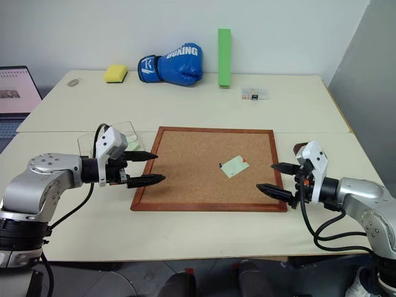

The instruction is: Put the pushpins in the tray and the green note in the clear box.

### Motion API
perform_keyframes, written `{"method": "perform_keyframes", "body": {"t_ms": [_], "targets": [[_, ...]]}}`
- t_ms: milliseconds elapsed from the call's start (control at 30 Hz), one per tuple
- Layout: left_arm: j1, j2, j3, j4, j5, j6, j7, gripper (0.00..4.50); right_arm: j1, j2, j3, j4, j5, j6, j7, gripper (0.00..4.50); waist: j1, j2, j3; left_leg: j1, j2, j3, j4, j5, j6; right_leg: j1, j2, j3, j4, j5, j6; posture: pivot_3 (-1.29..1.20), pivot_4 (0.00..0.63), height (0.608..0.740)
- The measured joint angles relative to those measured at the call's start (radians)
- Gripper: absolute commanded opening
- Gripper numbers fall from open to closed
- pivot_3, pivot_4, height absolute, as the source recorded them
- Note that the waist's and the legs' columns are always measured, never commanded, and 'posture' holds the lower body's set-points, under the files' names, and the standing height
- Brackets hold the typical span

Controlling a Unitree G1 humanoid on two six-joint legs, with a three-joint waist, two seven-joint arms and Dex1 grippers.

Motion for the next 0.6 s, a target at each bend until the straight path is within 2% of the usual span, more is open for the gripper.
{"method": "perform_keyframes", "body": {"t_ms": [600], "targets": [[-0.015,-0.011,-0.002,0.0,-0.005,0.004,-0.012,4.46,0.012,-0.009,-0.005,-0.001,0.016,0.001,-0.021,4.5,0.001,0.0,0.0,0.0,0.0,0.0,0.0,0.0,0.0,0.0,0.0,0.0,0.001,0.0,0.0,0.0,0.15,0.74]]}}
